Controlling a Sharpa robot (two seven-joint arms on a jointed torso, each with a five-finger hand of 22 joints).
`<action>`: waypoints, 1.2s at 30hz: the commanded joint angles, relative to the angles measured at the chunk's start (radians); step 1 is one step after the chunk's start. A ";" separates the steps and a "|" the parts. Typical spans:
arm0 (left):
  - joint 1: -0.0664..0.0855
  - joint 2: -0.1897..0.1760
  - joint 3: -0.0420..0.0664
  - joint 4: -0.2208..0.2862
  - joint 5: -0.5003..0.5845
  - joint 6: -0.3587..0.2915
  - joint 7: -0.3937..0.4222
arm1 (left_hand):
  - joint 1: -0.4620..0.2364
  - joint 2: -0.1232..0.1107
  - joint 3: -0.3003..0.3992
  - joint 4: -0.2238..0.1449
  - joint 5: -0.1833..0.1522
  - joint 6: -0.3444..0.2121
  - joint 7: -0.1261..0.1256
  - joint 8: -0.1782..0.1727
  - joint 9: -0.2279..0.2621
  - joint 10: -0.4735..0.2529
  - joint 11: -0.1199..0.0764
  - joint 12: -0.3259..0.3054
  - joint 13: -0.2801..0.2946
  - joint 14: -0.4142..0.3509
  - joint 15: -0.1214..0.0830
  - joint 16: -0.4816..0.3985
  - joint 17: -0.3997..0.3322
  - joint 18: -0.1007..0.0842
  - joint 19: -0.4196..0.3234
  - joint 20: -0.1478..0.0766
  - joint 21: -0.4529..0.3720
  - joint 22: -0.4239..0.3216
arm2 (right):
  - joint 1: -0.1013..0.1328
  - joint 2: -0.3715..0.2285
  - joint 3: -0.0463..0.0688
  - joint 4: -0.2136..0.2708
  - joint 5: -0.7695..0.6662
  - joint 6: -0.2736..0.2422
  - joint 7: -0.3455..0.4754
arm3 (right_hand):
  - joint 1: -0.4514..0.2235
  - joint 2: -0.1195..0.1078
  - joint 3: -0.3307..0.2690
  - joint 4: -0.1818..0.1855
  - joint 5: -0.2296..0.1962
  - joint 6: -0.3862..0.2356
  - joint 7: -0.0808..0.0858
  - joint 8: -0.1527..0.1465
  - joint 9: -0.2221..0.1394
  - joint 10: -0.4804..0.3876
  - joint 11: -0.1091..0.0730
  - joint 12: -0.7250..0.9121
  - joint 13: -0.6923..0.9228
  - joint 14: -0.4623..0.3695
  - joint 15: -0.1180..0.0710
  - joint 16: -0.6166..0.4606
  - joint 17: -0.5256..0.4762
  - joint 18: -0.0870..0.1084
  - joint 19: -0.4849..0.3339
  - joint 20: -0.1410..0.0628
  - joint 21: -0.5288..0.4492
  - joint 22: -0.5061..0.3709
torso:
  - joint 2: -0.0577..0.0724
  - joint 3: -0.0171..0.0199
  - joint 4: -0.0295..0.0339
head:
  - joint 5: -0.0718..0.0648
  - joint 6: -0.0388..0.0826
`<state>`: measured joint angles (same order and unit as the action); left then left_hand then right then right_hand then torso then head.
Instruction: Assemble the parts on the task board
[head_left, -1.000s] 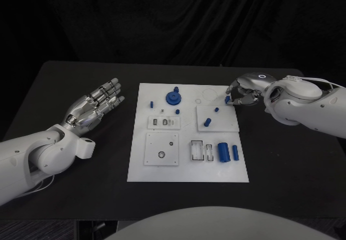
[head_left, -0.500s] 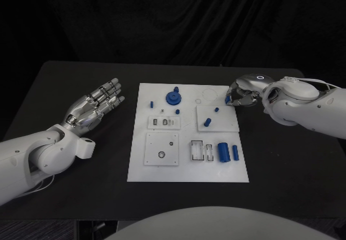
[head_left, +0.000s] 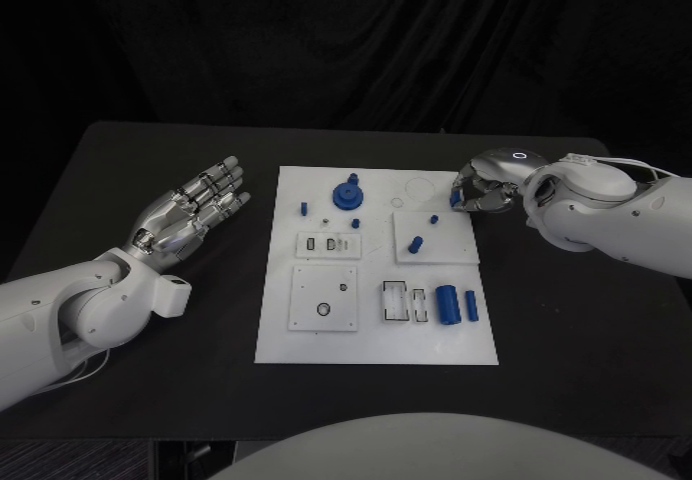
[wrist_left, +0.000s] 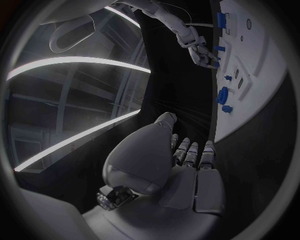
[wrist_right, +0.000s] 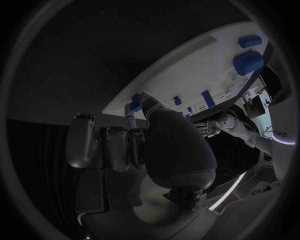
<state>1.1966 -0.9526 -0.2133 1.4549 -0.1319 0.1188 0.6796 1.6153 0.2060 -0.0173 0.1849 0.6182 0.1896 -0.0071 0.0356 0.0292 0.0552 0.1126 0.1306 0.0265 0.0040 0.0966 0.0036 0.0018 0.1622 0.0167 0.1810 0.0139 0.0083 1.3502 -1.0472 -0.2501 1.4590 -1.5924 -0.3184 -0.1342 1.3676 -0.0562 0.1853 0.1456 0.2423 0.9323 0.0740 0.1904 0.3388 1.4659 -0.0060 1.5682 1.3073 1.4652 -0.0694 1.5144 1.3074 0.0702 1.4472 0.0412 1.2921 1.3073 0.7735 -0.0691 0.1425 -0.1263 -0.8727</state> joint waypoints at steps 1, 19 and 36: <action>-0.001 0.002 0.001 0.001 0.004 0.016 0.102 | -0.009 0.000 0.006 -0.002 -0.006 -0.004 0.000 -0.003 -0.001 0.000 0.009 -0.006 -0.002 -0.002 0.008 -0.003 -0.001 -0.008 0.002 0.006 0.001 0.001 | -0.003 0.000 0.000 0.000 -0.006 -0.010 -0.016 | 0.000 0.013 0.001 -0.006 0.002 0.006 -0.001 0.006 0.006 0.105 -0.010 0.003 0.263 0.083 -0.005 -0.004 0.177 -0.006 -0.007 -0.001 -0.004 0.164 | 0.000 0.0002 0.0000 | 0.000 0.000; -0.002 -0.001 0.001 0.001 0.004 0.016 0.099 | -0.010 0.000 0.007 -0.002 -0.007 -0.003 0.000 -0.003 -0.001 0.000 0.010 -0.005 -0.001 -0.002 0.009 -0.002 -0.001 -0.008 0.003 0.007 0.001 0.001 | 0.091 -0.046 0.004 0.197 -0.006 -0.027 -0.039 | 0.021 0.027 0.011 -0.028 0.082 0.033 -0.006 0.047 0.052 0.105 -0.016 0.003 0.263 0.086 -0.012 0.001 0.184 -0.008 0.001 -0.009 0.001 0.171 | 0.000 0.0000 -0.0009 | 0.007 0.000; -0.002 0.015 0.001 -0.005 0.004 0.021 0.092 | -0.013 -0.001 0.007 0.001 -0.010 -0.003 0.000 -0.003 0.000 0.001 0.011 -0.005 -0.001 -0.002 0.010 -0.003 -0.001 -0.008 0.003 0.008 0.001 0.001 | 0.078 0.147 0.002 0.232 -0.113 0.100 -0.033 | 0.023 0.020 0.015 -0.049 0.134 0.046 -0.011 0.062 0.073 0.105 -0.021 0.003 0.263 0.089 -0.017 0.005 0.190 -0.008 0.006 -0.015 0.002 0.175 | 0.000 0.0004 -0.0012 | 0.008 0.000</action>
<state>1.1959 -0.9405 -0.2133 1.4487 -0.1319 0.1268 0.6796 1.6116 0.2023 -0.0174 0.1848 0.6128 0.1896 -0.0071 0.0356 0.0292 0.0580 0.1152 0.1306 0.0265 0.0003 0.1001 0.0036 0.0023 0.1623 0.0204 0.1846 0.0139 0.0083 1.4321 -0.9014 -0.2481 1.6913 -1.6450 -0.2515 -0.1512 1.3845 -0.0319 0.1988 0.1017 0.3736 0.9574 0.0775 0.2285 0.3694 1.4668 -0.0197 1.5682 1.3073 1.4670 -0.0823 1.5145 1.3074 0.0702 1.4511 0.0303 1.2920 1.3081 0.7743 -0.0689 0.1418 -0.1180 -0.8727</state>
